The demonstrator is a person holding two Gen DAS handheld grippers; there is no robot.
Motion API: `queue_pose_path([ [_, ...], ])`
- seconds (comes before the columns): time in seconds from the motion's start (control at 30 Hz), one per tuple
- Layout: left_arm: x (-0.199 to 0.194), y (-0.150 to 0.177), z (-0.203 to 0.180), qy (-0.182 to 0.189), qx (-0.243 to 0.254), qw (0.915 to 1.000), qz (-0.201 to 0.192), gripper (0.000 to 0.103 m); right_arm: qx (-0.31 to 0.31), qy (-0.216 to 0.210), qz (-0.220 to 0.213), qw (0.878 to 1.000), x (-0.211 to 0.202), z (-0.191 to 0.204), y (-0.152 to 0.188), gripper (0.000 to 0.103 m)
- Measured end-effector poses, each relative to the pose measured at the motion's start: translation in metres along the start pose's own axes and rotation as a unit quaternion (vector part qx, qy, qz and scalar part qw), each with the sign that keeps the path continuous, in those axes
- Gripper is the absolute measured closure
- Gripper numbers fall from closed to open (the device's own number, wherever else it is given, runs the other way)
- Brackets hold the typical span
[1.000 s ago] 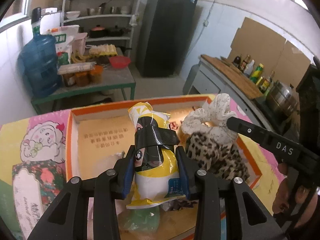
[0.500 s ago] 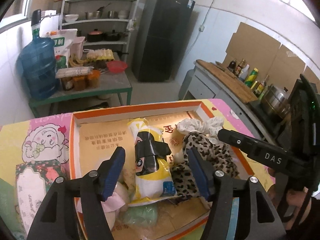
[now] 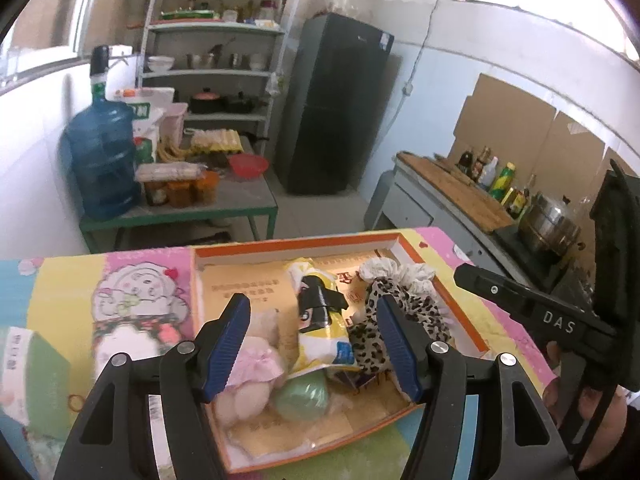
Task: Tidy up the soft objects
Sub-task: 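Open the left tool dropping the snack bag while the right tool releases the cloth, then move both tools back over the sheet toward the clear plastic bag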
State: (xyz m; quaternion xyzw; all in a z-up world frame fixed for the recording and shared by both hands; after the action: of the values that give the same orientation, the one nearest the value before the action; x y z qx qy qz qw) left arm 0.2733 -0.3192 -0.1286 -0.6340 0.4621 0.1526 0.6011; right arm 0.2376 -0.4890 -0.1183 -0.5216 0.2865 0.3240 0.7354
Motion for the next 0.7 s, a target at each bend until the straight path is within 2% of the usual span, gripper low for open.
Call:
queue_pose_path([
  [0.27, -0.057, 0.015, 0.028, -0.007, -0.011, 0.9995, -0.029, 0.036, -0.02, -0.003, -0.019, 1.0, -0.035, 0.051, 0.018, 0.064],
  [0.7, -0.149, 0.053, 0.106, -0.03, -0.046, 0.9966, -0.062, 0.036, -0.076, -0.017, -0.015, 0.997, -0.06, 0.15, 0.064, 0.064],
])
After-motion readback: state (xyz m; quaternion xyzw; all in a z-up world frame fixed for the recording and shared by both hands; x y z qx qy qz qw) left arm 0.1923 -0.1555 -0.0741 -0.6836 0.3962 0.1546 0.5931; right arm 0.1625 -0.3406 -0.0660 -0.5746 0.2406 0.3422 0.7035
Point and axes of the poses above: each gripper's, at about its wrist camera, not at the fingertips, and x roughly the way its jaws point, z to its left, y to its underside, the point moved 8 cm from there along x, roughly the way its jaws point, and after that the axes turned 12 degrees about z, right-handed, at the moved point
